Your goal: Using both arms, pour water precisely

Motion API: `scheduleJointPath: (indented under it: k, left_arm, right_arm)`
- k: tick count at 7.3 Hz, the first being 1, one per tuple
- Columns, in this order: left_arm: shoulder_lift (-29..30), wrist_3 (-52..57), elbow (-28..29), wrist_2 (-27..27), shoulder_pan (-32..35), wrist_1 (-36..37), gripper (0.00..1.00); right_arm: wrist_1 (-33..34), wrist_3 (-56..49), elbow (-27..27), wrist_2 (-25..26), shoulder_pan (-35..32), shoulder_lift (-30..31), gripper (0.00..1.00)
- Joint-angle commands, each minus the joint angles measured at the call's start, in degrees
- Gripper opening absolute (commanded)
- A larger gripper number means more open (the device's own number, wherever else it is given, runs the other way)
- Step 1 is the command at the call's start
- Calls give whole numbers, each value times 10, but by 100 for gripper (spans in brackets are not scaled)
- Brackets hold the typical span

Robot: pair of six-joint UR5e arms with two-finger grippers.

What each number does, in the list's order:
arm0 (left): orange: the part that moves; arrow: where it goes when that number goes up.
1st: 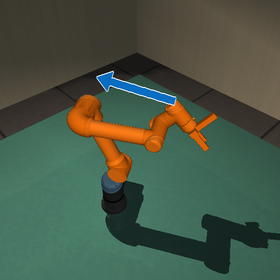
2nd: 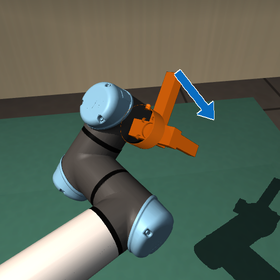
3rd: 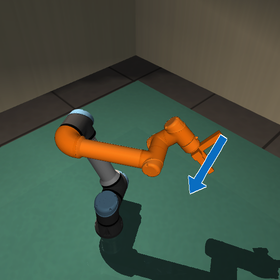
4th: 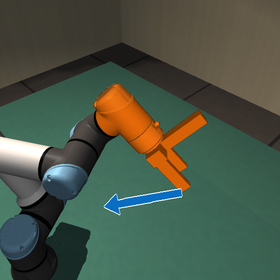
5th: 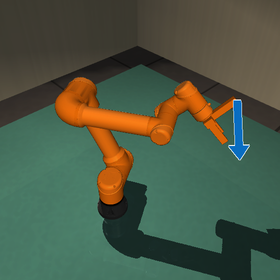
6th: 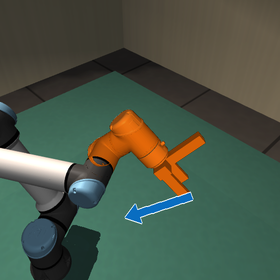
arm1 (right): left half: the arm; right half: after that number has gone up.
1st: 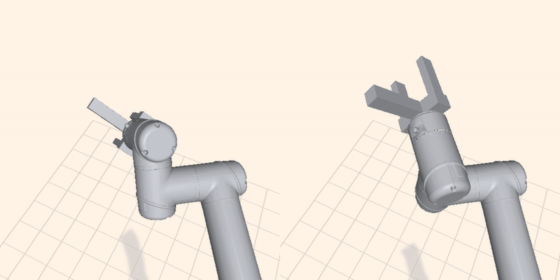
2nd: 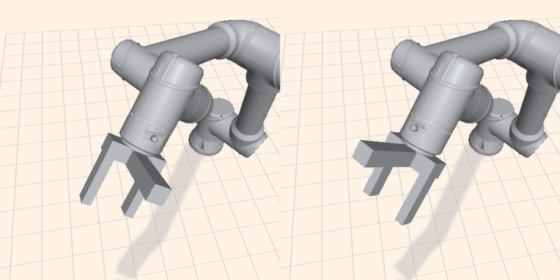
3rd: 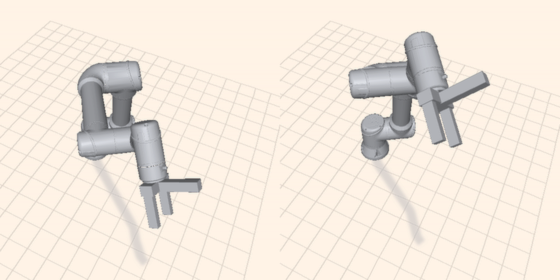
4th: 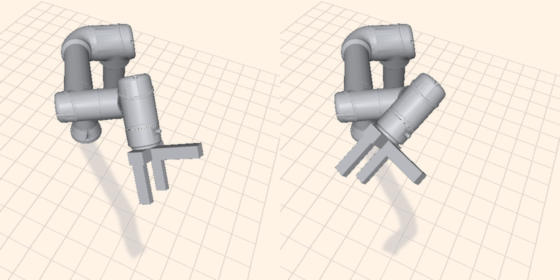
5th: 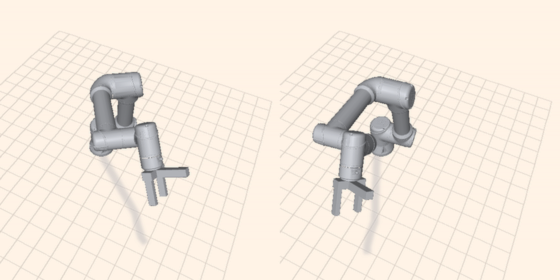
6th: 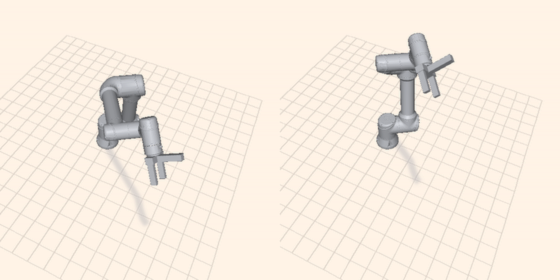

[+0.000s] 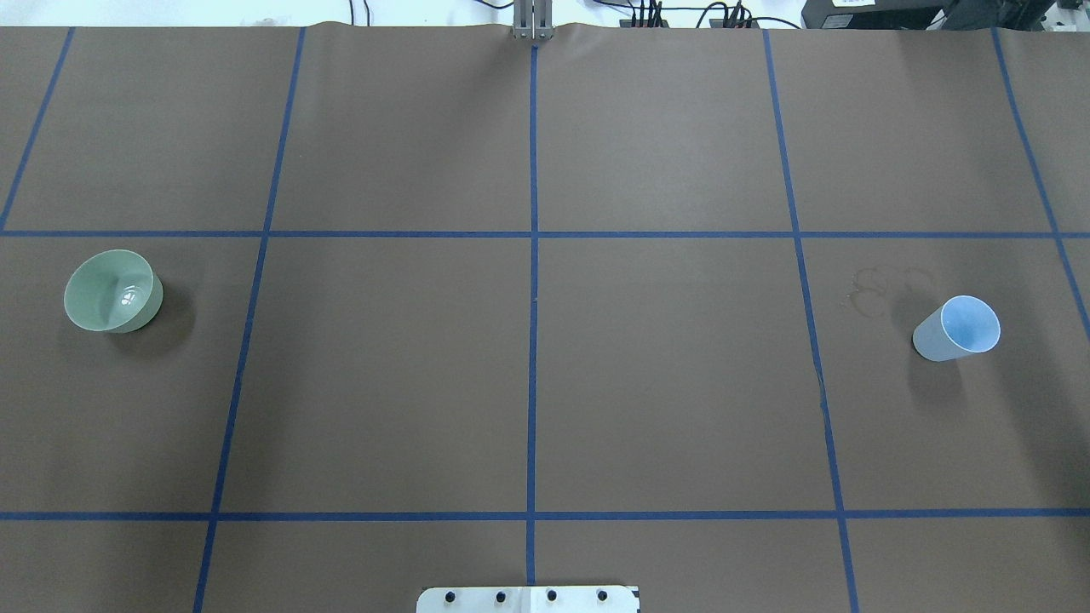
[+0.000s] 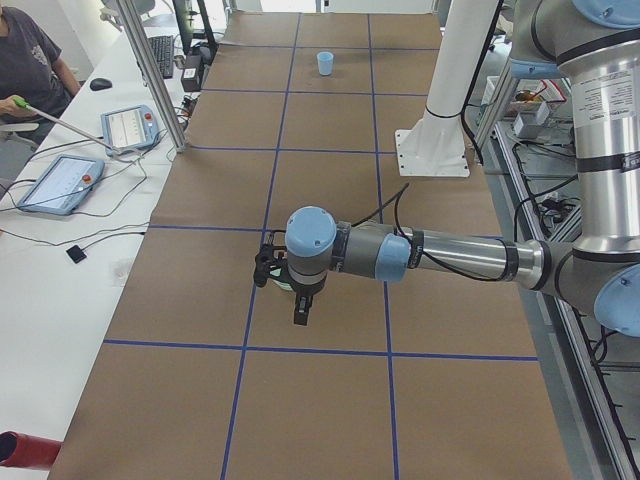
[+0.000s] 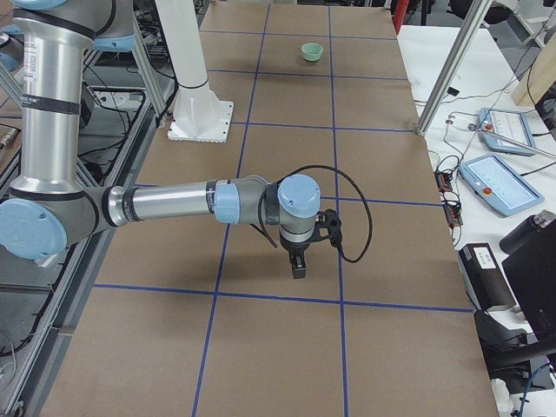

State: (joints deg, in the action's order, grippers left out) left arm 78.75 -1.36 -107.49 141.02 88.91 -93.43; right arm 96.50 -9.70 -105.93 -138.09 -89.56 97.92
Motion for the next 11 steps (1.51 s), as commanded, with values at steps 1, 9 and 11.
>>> scheduleJointPath:
  k: [1, 9, 11]
  left_arm:
    - [-10, 0, -1, -7, 1, 1, 100]
    - [-23, -1, -21, -74, -1, -2, 100]
    - [-30, -5, -22, -59, -3, -28, 100]
  right_arm:
    - [0, 1, -6, 32, 0, 2, 100]
    - [0, 3, -7, 25, 1, 2, 100]
    - [1, 3, -2, 24, 1, 2, 100]
